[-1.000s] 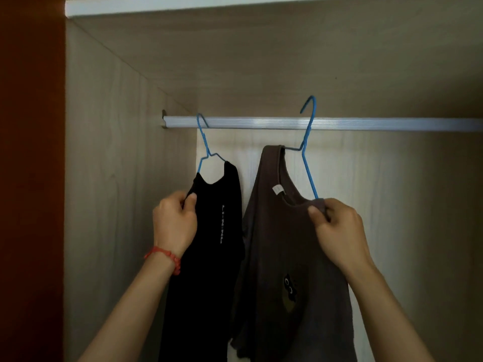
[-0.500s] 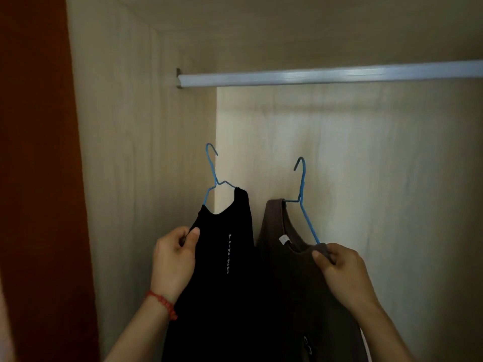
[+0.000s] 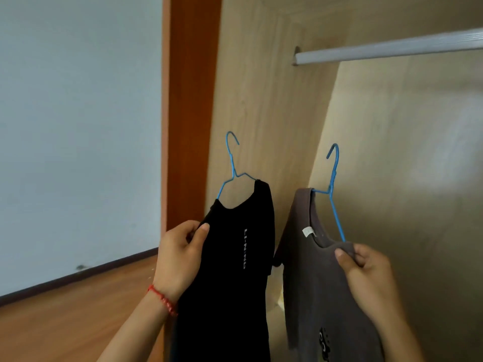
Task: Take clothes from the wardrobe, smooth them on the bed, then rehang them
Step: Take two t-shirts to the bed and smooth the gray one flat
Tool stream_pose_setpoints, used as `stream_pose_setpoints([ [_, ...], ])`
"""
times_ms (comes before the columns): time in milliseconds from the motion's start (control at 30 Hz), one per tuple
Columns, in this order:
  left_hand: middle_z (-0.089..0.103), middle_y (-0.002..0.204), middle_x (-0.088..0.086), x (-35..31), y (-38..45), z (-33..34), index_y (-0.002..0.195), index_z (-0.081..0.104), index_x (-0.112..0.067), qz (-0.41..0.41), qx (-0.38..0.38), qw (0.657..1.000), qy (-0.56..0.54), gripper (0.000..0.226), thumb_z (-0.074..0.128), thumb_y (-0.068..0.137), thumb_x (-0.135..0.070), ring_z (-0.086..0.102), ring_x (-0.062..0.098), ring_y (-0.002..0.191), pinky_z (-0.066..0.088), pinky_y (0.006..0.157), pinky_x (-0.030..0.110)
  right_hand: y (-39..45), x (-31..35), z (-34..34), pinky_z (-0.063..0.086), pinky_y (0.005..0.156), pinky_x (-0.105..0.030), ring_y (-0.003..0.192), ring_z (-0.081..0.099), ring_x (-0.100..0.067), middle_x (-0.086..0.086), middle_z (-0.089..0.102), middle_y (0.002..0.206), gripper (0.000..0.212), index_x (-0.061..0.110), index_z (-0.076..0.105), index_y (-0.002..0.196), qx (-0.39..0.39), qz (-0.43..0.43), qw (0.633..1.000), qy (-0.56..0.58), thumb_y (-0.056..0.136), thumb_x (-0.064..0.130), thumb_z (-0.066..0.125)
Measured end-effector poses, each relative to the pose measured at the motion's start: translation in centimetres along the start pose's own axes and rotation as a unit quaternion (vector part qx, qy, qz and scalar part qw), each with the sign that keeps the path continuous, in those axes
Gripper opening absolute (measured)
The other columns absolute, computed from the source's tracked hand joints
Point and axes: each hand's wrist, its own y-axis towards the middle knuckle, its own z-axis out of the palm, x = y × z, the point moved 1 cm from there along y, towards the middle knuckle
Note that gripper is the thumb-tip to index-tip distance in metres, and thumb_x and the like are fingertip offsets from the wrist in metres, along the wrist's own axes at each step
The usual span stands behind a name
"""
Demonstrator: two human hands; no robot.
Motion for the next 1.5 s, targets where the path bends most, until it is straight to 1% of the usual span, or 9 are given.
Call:
stream_pose_setpoints([
  [200, 0.045, 0.049, 0.001, -0.5, -1.5, -5.5, 0.073, 0.062, 0.001, -0.022, -0.039, 0.999, 0.012, 0.029, 0.052, 0.09, -0.02, 0.041, 0.003, 0.036, 0.028, 0.036, 0.009, -1.8, 1.6, 3.2, 0.05, 0.075, -0.041, 0.074, 0.064, -0.019, -0.004, 0.071, 0.076, 0.013, 0.011, 0.064, 0.074, 0.06, -0.01, 0.998, 0.029, 0.085, 0.007, 0.06],
  [400, 0.042, 0.051, 0.009, -0.1, -3.8, -10.2, 0.069, 0.059, 0.004, -0.009, -0.066, 0.996, 0.064, 0.033, 0.052, 0.09, -0.021, 0.035, 0.008, 0.043, 0.027, 0.041, 0.017, -4.3, 3.0, 5.0, 0.047, 0.065, -0.026, 0.066, 0.061, -0.003, 0.001, 0.07, 0.073, 0.016, 0.013, 0.063, 0.072, 0.092, -0.024, 0.995, 0.036, 0.086, 0.005, 0.059],
  [667, 0.046, 0.053, 0.011, -0.2, -6.4, -14.6, 0.071, 0.062, 0.002, -0.029, -0.098, 0.991, 0.091, 0.031, 0.052, 0.09, -0.021, 0.037, 0.005, 0.04, 0.029, 0.038, 0.012, -7.1, 4.5, 5.3, 0.047, 0.068, -0.027, 0.065, 0.062, -0.004, 0.001, 0.07, 0.074, 0.021, 0.017, 0.064, 0.07, 0.127, -0.036, 0.991, 0.035, 0.086, 0.004, 0.058],
  [867, 0.044, 0.056, 0.012, -2.2, -11.7, -15.6, 0.069, 0.06, 0.004, -0.043, -0.155, 0.977, 0.141, 0.031, 0.053, 0.09, -0.019, 0.038, 0.011, 0.048, 0.031, 0.046, 0.021, -9.0, 4.7, 4.4, 0.049, 0.068, -0.038, 0.074, 0.065, -0.033, -0.012, 0.071, 0.074, 0.019, 0.018, 0.063, 0.07, 0.174, -0.071, 0.982, 0.03, 0.085, 0.008, 0.06],
  [1000, 0.045, 0.056, 0.012, -4.3, -16.1, -16.5, 0.073, 0.06, 0.007, -0.061, -0.199, 0.967, 0.148, 0.032, 0.053, 0.09, -0.02, 0.038, 0.009, 0.045, 0.03, 0.041, 0.016, -10.9, 5.0, 3.7, 0.052, 0.07, -0.046, 0.074, 0.066, -0.034, -0.01, 0.071, 0.07, 0.015, 0.016, 0.064, 0.071, 0.218, -0.116, 0.969, 0.02, 0.084, 0.011, 0.06],
  [1100, 0.048, 0.058, 0.014, -6.4, -19.5, -17.6, 0.077, 0.062, 0.007, -0.064, -0.23, 0.957, 0.162, 0.031, 0.052, 0.09, -0.02, 0.04, 0.014, 0.047, 0.032, 0.044, 0.021, -12.8, 5.9, 3.2, 0.045, 0.056, -0.03, 0.068, 0.064, -0.031, -0.01, 0.07, 0.068, 0.018, 0.018, 0.063, 0.068, 0.253, -0.152, 0.955, 0.033, 0.084, 0.012, 0.06],
  [1233, 0.047, 0.056, 0.013, -8.7, -24.0, -20.4, 0.07, 0.062, 0.002, -0.05, -0.304, 0.926, 0.22, 0.029, 0.055, 0.089, -0.019, 0.04, 0.019, 0.049, 0.033, 0.044, 0.022, -15.8, 8.1, 3.5, 0.04, 0.047, -0.027, 0.067, 0.063, -0.029, -0.012, 0.07, 0.067, 0.017, 0.02, 0.063, 0.069, 0.318, -0.188, 0.927, 0.06, 0.085, 0.017, 0.06],
  [1367, 0.044, 0.051, 0.0, -9.8, -28.7, -24.1, 0.061, 0.061, -0.009, -0.052, -0.366, 0.892, 0.259, 0.028, 0.057, 0.088, -0.018, 0.038, 0.004, 0.043, 0.026, 0.038, 0.009, -18.4, 11.0, 5.4, 0.048, 0.059, -0.038, 0.077, 0.062, -0.042, -0.027, 0.068, 0.077, 0.017, 0.0, 0.065, 0.078, 0.377, -0.22, 0.895, 0.089, 0.086, 0.014, 0.059],
  [1500, 0.048, 0.043, -0.01, -9.3, -33.3, -27.7, 0.055, 0.059, -0.018, -0.073, -0.403, 0.863, 0.296, 0.031, 0.058, 0.086, -0.018, 0.042, -0.002, 0.043, 0.028, 0.041, 0.008, -21.2, 13.5, 8.9, 0.053, 0.072, -0.051, 0.079, 0.064, -0.04, -0.023, 0.069, 0.078, 0.018, 0.0, 0.066, 0.081, 0.427, -0.23, 0.869, 0.101, 0.086, 0.016, 0.059],
])
